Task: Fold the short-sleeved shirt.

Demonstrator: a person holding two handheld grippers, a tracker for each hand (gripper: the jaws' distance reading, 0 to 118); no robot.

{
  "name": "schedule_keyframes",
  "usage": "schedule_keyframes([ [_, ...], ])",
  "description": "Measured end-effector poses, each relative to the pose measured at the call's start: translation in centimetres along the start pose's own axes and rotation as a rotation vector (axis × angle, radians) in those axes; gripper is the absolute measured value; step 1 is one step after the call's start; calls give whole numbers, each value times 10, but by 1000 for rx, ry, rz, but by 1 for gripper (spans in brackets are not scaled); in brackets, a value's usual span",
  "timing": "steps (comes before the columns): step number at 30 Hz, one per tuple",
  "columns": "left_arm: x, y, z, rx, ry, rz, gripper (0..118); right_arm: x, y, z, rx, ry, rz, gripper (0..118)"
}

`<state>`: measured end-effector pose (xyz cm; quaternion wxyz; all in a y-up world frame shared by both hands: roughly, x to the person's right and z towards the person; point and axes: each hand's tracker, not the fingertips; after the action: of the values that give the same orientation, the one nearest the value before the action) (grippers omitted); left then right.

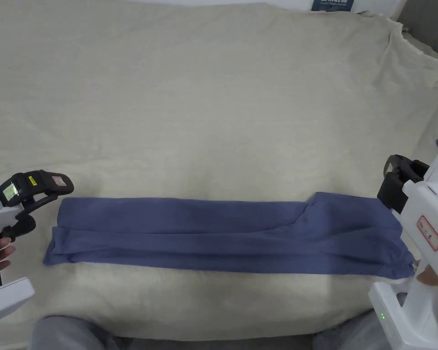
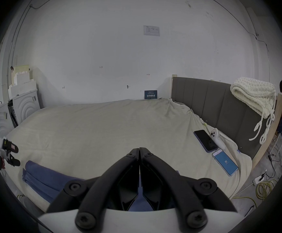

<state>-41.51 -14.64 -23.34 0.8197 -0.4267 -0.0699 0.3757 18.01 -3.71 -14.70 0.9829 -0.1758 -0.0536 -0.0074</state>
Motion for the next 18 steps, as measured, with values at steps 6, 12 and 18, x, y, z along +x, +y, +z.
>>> schedule_keyframes([
  [6, -19, -12, -25, -187, -39, -29, 118, -10, -1, -4, -23, -10, -6, 0],
  [12, -22, -14, -33, -227, -103, -26, 118, -19, 1, -5, -28, -4, 24, 0],
  [18, -18, -16, -30, -189, -39, -34, 64, -23, 0, -8, -42, 4, 10, 0],
])
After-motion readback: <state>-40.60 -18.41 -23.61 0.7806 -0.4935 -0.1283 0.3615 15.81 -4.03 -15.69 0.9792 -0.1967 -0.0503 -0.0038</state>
